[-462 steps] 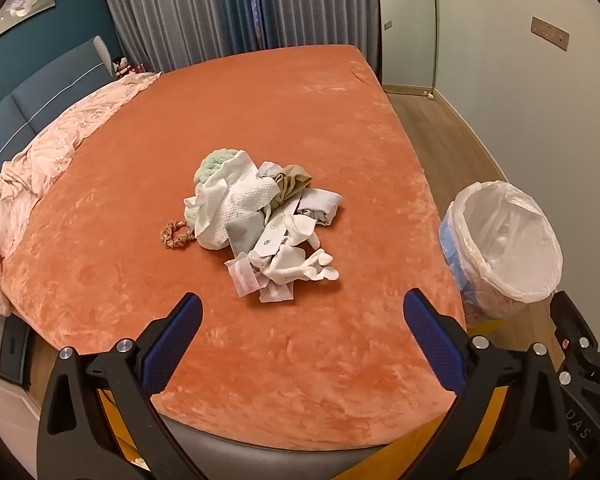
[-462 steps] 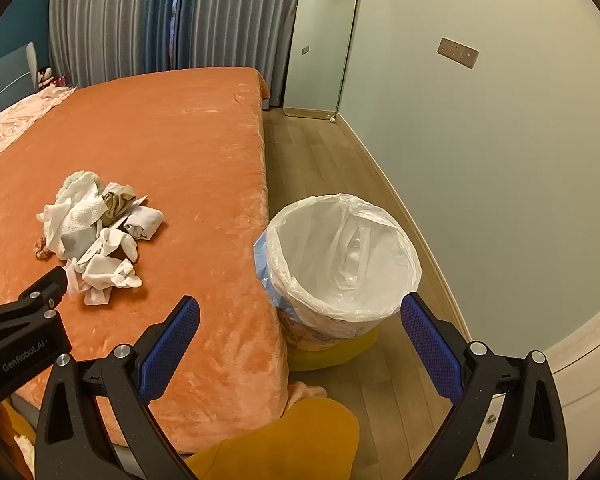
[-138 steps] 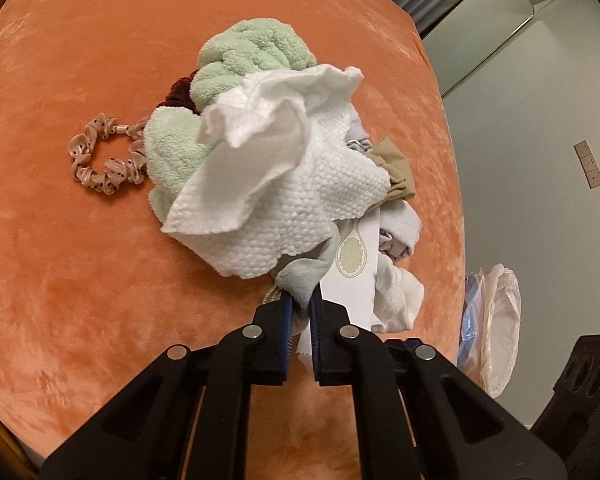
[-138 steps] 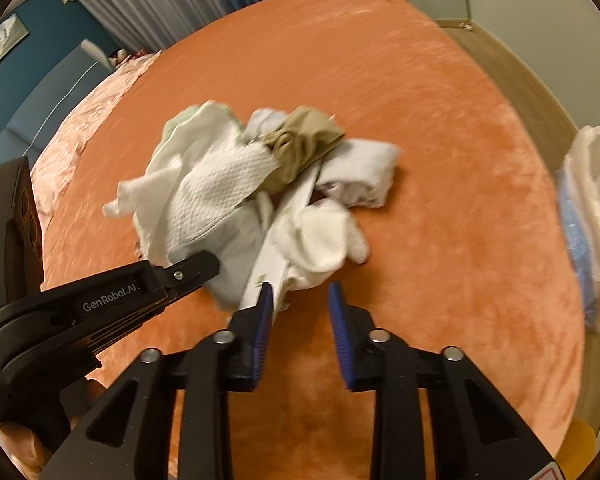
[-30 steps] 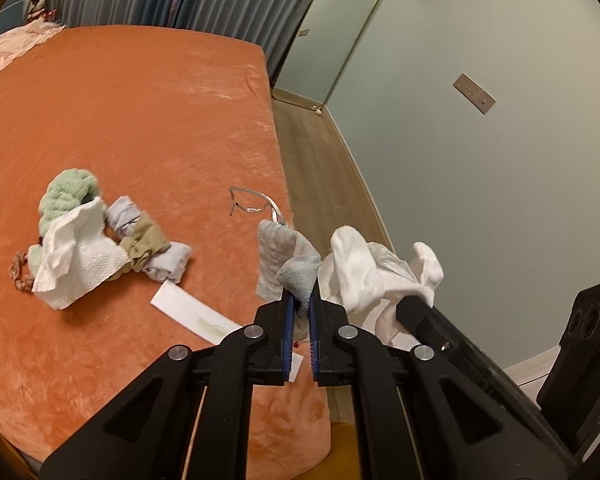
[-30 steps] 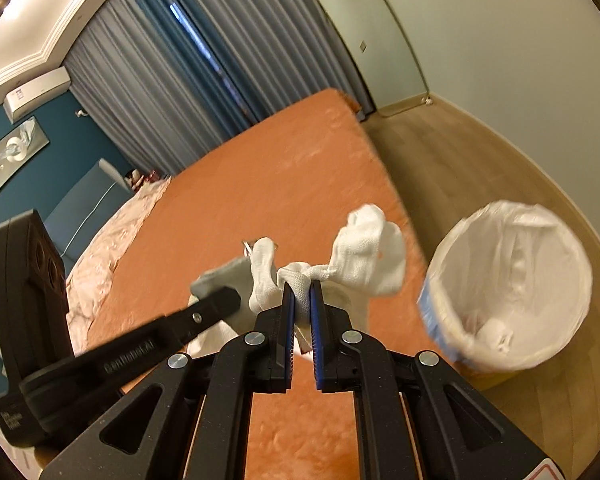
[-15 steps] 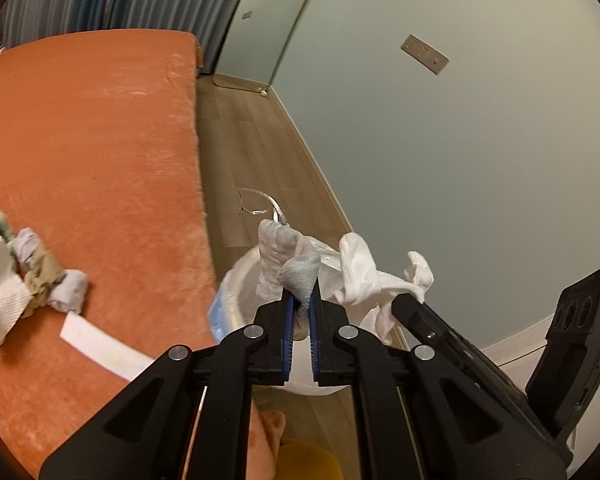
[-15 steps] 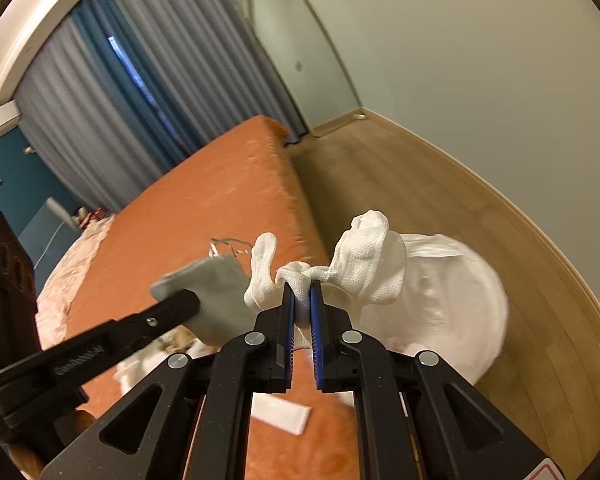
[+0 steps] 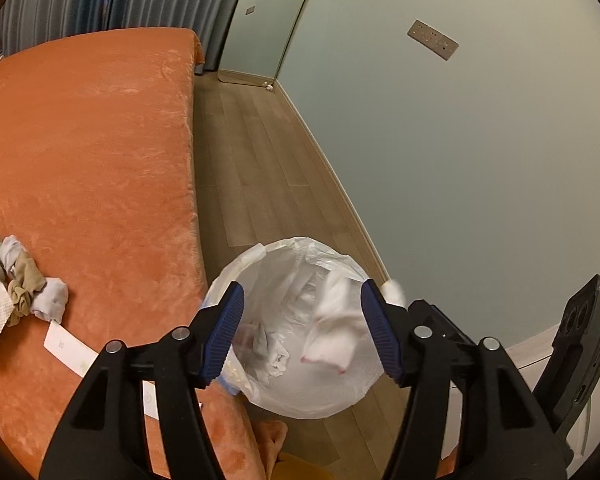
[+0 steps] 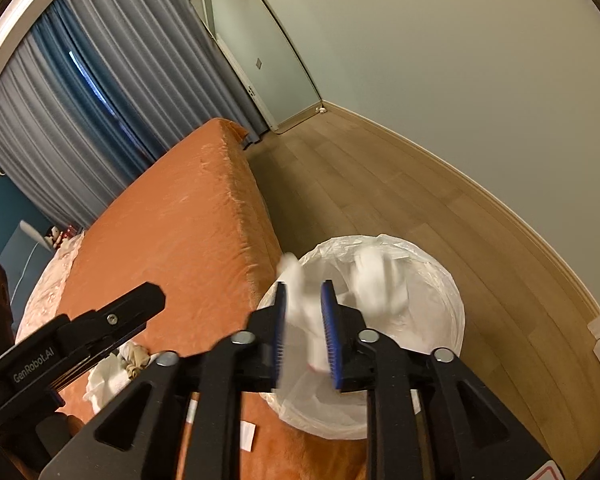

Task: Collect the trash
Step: 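Move both tools back over the remaining pile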

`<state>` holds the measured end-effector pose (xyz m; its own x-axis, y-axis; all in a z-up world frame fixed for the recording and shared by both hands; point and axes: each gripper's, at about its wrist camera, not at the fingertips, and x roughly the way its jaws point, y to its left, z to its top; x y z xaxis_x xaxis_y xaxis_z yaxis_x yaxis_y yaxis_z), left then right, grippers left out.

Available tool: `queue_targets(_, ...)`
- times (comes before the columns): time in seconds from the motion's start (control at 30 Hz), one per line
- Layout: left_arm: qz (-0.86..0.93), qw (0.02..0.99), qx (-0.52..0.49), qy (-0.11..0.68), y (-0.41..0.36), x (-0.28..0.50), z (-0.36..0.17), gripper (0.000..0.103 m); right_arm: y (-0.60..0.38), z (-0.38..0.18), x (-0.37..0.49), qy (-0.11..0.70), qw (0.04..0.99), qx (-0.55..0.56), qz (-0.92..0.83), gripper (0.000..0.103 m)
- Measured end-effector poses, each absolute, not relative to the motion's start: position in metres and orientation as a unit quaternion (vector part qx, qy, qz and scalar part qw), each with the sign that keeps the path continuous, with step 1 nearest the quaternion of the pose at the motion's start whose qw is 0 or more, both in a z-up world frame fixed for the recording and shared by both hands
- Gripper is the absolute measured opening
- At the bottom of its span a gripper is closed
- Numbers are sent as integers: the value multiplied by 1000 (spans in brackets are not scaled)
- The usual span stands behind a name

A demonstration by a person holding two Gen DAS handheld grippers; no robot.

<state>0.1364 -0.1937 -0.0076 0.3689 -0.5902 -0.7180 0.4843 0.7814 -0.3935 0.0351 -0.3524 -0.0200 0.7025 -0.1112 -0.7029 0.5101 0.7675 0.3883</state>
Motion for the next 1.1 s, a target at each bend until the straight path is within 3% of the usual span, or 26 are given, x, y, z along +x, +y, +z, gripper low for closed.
queue_targets(0.63, -265, 839, -100, 464, -103, 144, -15, 58, -283, -6, 51, 356, 890, 254, -131, 43)
queue_targets(0.93, -212, 854, -125, 459, -36, 149, -20, 68, -232, -11, 68, 374, 892, 237, -93, 46)
queue_targets(1.1, -187, 857, -137, 461, -2, 154, -26, 68, -204, -13, 76, 386, 891, 225, -76, 48)
